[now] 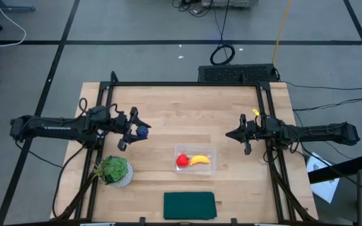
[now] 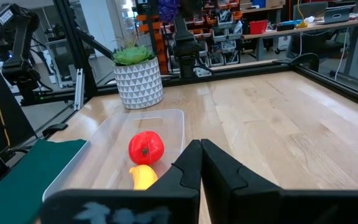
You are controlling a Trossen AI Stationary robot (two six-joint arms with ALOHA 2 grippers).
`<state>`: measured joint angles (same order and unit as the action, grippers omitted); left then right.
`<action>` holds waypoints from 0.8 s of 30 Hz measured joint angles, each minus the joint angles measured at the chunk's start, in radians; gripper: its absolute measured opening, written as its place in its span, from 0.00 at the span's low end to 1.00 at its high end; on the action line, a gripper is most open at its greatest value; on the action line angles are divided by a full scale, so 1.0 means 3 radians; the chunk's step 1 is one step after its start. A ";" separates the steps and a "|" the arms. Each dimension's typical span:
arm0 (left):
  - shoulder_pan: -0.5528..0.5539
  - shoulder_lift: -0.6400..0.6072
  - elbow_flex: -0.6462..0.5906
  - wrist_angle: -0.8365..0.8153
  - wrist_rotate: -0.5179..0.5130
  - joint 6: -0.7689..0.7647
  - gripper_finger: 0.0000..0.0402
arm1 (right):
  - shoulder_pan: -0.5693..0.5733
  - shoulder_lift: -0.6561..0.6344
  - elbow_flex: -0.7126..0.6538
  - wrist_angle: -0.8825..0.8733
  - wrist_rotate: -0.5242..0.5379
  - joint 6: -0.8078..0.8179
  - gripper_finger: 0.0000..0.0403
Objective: Pick and placing Produce into tupperware
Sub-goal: Put the grapes into the transparent bin
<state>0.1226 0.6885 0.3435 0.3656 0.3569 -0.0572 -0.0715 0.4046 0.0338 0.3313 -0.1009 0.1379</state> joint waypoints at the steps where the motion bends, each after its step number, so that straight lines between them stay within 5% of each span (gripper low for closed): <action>1: 0.0000 0.0023 -0.0001 0.0008 0.0000 -0.0045 0.57 | 0.0001 -0.0001 0.0001 -0.0001 0.0001 0.0000 0.00; 24: -0.0272 0.1005 0.0453 0.0364 -0.0174 -0.0179 0.57 | 0.0000 0.0000 0.0001 0.0028 0.0003 0.0001 0.00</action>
<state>0.0410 0.9899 0.4795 0.4747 0.3046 -0.1108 -0.0715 0.4046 0.0341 0.3397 -0.1001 0.1382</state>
